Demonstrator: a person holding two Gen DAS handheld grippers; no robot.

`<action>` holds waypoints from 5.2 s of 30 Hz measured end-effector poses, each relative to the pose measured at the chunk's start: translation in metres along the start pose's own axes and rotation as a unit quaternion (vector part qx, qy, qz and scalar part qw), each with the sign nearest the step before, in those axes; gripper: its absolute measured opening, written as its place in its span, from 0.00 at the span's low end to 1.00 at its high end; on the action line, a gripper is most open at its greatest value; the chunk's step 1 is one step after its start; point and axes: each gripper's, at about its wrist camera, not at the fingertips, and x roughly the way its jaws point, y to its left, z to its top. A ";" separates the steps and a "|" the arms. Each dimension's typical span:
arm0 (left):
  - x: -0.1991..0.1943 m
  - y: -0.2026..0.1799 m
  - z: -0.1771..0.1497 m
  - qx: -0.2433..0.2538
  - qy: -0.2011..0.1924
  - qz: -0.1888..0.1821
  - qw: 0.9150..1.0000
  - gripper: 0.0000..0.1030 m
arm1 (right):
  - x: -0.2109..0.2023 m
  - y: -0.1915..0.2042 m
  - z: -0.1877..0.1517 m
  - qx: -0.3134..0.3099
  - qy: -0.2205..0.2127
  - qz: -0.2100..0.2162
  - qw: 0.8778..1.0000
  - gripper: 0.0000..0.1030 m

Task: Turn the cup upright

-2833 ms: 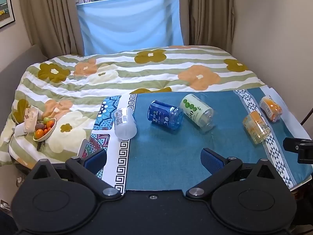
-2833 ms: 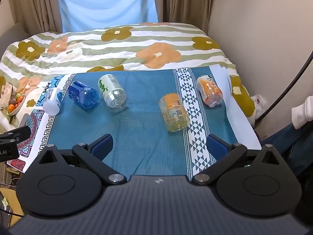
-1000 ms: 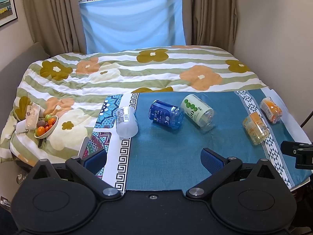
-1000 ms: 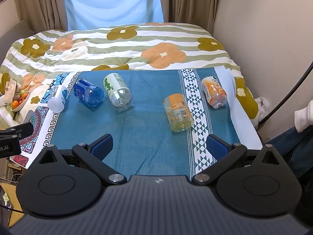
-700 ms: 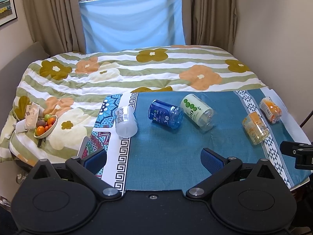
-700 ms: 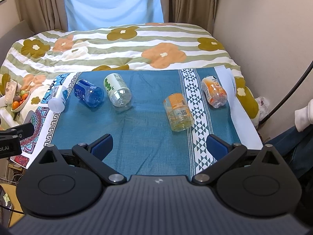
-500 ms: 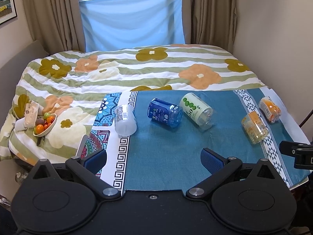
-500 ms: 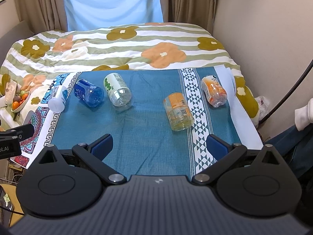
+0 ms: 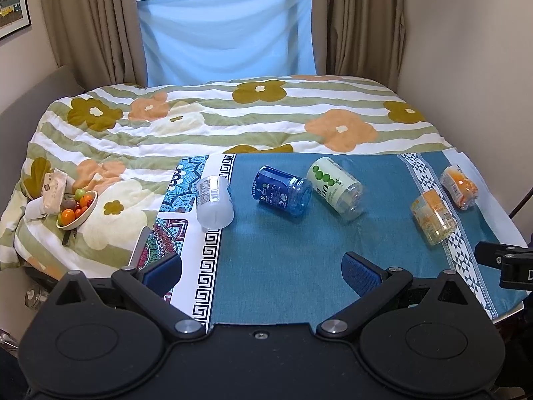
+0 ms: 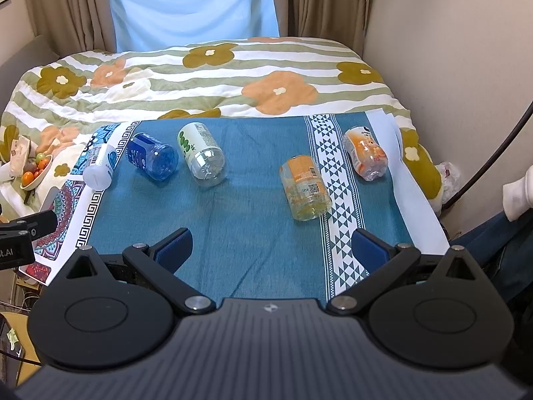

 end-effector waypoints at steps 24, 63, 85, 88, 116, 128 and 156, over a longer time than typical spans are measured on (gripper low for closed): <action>0.101 0.057 0.065 -0.015 0.041 0.023 0.999 1.00 | 0.077 0.046 0.027 -0.056 0.048 0.059 0.995 1.00; 0.295 0.093 0.090 -0.021 0.234 -0.029 0.972 0.65 | 0.168 0.088 0.040 -0.061 0.123 0.067 0.988 1.00; 0.190 0.036 0.052 -0.018 0.201 -0.094 0.975 0.64 | 0.128 0.055 0.031 -0.034 0.098 0.052 0.993 1.00; 0.177 0.014 0.039 -0.010 0.200 -0.105 0.974 0.64 | 0.122 0.043 0.026 -0.026 0.095 0.046 0.994 1.00; 0.198 -0.082 -0.010 0.060 0.209 -0.087 0.972 0.69 | 0.106 -0.024 -0.013 0.011 0.114 0.013 0.993 1.00; 0.188 -0.087 -0.009 0.071 0.191 -0.094 0.975 0.88 | 0.103 -0.026 -0.011 0.014 0.110 0.013 0.994 1.00; 0.101 0.038 -0.035 -0.007 0.150 -0.043 0.988 0.96 | 0.193 0.072 0.049 0.095 0.241 0.179 0.949 1.00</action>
